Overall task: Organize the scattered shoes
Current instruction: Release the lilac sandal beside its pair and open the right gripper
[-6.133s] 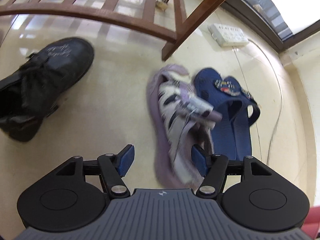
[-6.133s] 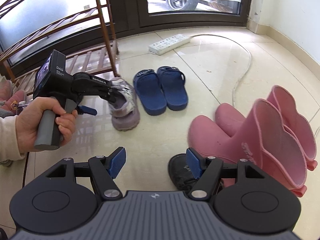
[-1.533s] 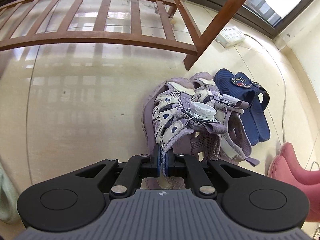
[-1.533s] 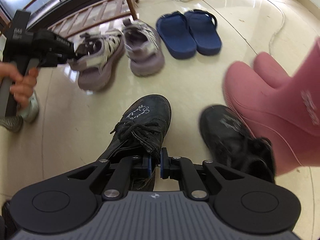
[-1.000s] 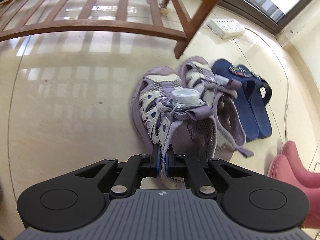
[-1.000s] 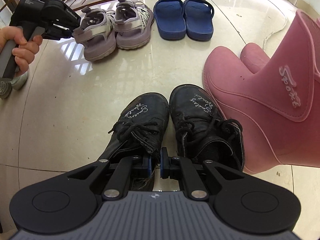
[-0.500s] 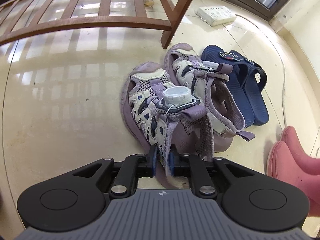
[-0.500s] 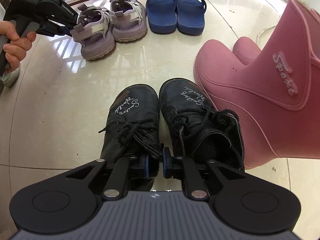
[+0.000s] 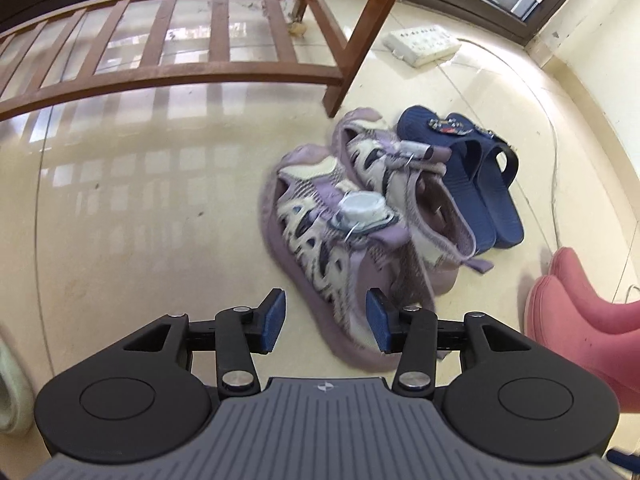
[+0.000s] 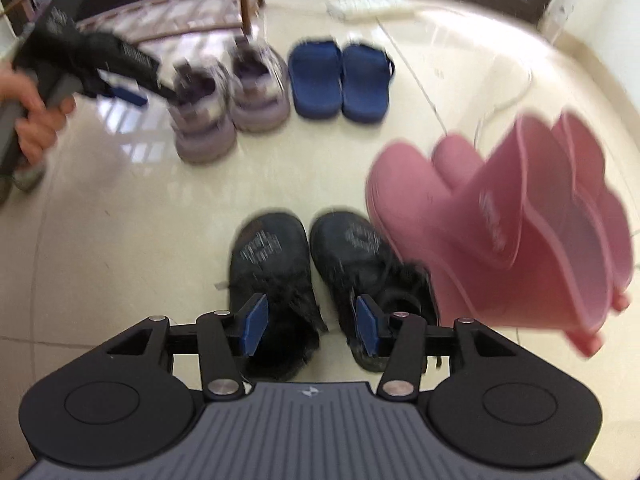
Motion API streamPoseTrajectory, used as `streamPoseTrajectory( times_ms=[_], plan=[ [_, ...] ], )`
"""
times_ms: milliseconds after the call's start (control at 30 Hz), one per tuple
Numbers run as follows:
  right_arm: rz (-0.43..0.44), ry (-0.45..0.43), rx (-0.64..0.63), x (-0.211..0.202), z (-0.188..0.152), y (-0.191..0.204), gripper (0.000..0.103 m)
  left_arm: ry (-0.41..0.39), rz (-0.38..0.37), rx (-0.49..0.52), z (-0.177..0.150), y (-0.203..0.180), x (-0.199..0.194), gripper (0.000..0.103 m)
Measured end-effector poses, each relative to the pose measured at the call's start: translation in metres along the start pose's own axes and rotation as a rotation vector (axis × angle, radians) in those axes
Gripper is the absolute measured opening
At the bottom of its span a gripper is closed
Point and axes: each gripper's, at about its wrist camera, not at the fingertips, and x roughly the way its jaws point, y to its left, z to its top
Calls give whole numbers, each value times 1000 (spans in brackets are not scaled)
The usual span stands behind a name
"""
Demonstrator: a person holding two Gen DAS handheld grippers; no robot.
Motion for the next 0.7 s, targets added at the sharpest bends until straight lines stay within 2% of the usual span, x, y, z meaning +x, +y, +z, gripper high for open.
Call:
streamPoseTrajectory(
  times_ms=[100,333,700],
  plan=[
    [29,-53,56,-2,24,0,55,13,-2,-6,-3,3,-4,48],
    [96,-96,171,36,76,-3,55,22,-6,-3,-10,8,-9,48],
    [172,-68,332,127,147,-7,55,60,6,-17,-16,18,-1,48]
  ],
)
